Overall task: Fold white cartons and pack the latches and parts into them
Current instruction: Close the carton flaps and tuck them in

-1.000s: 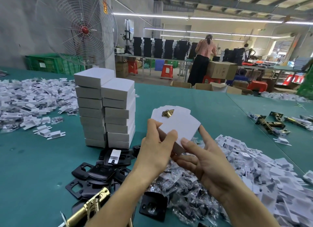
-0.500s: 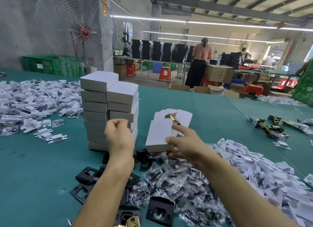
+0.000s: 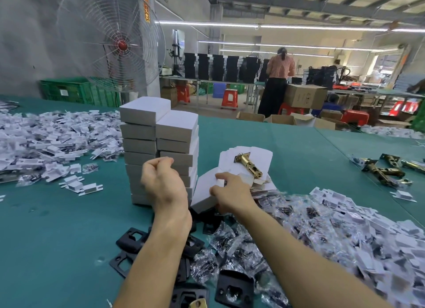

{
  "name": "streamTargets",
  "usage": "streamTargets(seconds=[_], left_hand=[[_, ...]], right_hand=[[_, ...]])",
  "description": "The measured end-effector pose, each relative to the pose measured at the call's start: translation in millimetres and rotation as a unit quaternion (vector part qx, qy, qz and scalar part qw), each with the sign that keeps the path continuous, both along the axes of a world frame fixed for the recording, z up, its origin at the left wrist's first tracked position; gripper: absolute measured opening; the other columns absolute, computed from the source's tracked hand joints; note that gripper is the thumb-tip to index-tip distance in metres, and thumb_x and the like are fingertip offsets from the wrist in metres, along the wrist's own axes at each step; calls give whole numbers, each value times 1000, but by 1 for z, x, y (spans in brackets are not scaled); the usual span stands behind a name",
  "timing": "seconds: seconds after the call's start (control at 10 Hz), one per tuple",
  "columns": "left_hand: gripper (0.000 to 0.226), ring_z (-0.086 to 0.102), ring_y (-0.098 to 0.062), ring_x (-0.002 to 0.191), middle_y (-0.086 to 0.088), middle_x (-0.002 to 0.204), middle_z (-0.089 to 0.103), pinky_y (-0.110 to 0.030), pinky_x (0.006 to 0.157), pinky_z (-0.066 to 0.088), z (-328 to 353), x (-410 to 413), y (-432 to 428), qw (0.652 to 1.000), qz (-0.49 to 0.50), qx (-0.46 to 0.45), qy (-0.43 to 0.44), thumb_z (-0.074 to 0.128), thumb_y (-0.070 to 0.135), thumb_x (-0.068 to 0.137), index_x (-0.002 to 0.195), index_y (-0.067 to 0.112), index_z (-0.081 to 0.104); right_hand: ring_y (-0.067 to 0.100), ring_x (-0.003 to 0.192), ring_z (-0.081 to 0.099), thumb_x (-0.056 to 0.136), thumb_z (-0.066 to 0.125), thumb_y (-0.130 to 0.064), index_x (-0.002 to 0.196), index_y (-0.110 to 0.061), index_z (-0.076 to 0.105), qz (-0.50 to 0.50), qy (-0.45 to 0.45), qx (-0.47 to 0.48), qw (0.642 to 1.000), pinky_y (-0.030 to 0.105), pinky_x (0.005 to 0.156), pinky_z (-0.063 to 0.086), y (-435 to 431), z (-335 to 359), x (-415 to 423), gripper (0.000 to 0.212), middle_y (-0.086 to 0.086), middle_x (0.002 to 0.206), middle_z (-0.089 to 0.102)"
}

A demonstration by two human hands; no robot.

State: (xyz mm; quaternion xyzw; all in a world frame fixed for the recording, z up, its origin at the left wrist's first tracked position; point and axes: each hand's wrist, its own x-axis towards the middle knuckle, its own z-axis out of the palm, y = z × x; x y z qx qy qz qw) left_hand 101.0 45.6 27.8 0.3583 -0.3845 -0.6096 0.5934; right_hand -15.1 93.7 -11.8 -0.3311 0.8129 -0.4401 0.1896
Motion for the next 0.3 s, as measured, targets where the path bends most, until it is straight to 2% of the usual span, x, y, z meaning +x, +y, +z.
streamTargets(seconds=[0.1,0.2,0.3], left_hand=[[19,29,-13,46,11,45,37,-28,47,20,-3,-2,0,1000,1,-4,-2,48,10,94,78,20,50],[20,29,-14,47,8,49,36,-28,47,21,-6,-5,1,1000,-1,-9,0,49,9,94,77,19,50],[19,29,-13,46,7,50,36,-27,46,21,-9,-8,4,1000,-7,-14,-6,49,10,95,78,19,50]], right_hand=[[31,97,64,89,53,-18,140,-24,51,15,4,14,1000,47,78,61,3,4,-4,52,15,137,50],[24,84,66,90,53,-21,143,-23,48,43,36,37,998,40,74,61,9,6,-9,54,13,139,51],[19,80,59,89,57,-28,139,-25,50,61,63,30,996,33,73,52,23,20,-10,51,7,134,57]])
